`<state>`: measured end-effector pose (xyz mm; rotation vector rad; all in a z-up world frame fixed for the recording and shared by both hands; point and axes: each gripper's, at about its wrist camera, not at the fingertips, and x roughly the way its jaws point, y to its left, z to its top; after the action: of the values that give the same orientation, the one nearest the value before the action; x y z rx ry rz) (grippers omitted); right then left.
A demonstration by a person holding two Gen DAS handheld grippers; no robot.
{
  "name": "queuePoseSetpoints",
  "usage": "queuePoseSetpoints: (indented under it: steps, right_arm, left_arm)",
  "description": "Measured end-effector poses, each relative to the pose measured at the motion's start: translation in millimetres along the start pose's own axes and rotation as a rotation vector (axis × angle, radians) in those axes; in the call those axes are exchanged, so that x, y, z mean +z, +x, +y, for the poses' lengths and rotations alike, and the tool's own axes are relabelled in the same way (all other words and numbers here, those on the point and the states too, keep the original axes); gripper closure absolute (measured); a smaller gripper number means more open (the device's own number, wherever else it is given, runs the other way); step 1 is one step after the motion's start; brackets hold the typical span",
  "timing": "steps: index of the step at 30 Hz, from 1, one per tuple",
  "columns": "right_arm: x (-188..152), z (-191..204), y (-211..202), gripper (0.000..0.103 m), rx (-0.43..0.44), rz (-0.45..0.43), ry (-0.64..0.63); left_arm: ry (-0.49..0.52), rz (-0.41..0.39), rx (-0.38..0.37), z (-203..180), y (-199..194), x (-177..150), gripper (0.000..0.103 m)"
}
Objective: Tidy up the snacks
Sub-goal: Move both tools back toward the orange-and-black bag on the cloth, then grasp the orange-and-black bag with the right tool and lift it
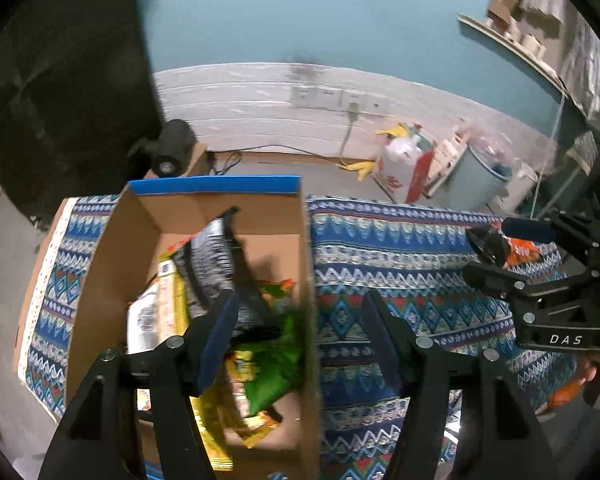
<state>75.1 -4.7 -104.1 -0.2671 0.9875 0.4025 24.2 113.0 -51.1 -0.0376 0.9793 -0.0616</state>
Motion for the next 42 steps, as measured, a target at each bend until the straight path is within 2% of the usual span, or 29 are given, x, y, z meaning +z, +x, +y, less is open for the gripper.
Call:
queuePoseSetpoints:
  steps: [15, 19, 29, 38, 42]
  right_arm:
    - [-56, -75, -20, 0.023, -0.075, 0.013, 0.089]
    - [-64, -93, -21, 0.023, -0.098, 0.036, 0.078]
    - [-61, -151, -2, 0.022, -0.193, 0.153, -0.045]
    - [-47, -195, 44, 0.022, -0.167, 0.228, -0.187]
    - [-49, -211, 70, 0.022, -0.158, 0.275, -0.246]
  left_arm:
    - [0.206, 0.028, -0.029, -92, 16, 8, 0.037]
    - [0.252, 0.023, -0.037, -114, 17, 11, 0.031]
    - [0.342, 0.063, -0.045, -153, 45, 35, 0.031]
    - [0.462, 0.108, -0.046, -170, 83, 61, 0.031]
    - [0.416, 0.139, -0.079, -162, 102, 62, 0.031]
